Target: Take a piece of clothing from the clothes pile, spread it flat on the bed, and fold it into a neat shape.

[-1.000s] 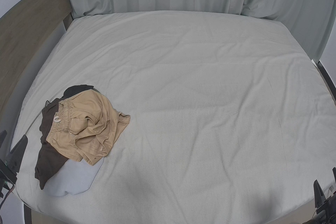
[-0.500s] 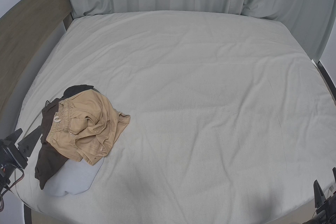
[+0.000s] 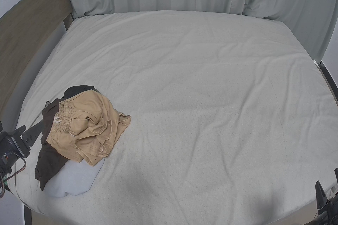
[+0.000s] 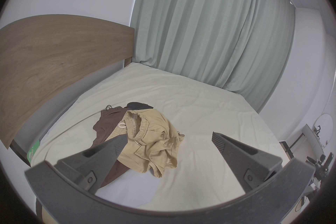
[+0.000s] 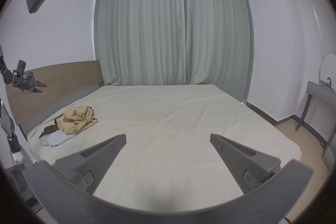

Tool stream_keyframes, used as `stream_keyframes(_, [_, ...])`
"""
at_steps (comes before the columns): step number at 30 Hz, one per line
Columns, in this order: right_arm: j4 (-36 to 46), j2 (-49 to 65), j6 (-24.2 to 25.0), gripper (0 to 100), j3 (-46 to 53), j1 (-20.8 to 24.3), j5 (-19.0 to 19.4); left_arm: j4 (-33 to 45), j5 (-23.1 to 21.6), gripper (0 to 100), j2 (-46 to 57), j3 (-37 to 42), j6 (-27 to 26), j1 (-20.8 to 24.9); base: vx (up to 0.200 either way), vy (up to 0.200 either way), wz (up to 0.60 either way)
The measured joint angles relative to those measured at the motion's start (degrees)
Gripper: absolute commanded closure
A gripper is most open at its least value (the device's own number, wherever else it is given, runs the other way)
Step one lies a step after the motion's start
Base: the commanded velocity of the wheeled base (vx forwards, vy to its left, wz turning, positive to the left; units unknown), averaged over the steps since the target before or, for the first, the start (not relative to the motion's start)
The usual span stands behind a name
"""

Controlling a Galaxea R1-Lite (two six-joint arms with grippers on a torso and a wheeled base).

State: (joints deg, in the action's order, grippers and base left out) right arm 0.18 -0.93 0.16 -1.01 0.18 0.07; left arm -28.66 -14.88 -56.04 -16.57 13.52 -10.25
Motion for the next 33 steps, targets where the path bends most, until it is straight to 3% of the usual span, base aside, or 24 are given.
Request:
stream_keyframes(19, [0.0,0.0,0.0,0,0.0,0.0,0.0,-8.4,-1.1,0,-10.8,-0.2,0.0,-1.9,0.000,0.000,0.00])
stream_keyframes(33, [-0.1,0.0,0.0,0,0.0,0.0,0.1,-14.6,-8.0,0,-19.0,-1.6,0.0,-5.2,0.000,0.000,0.00])
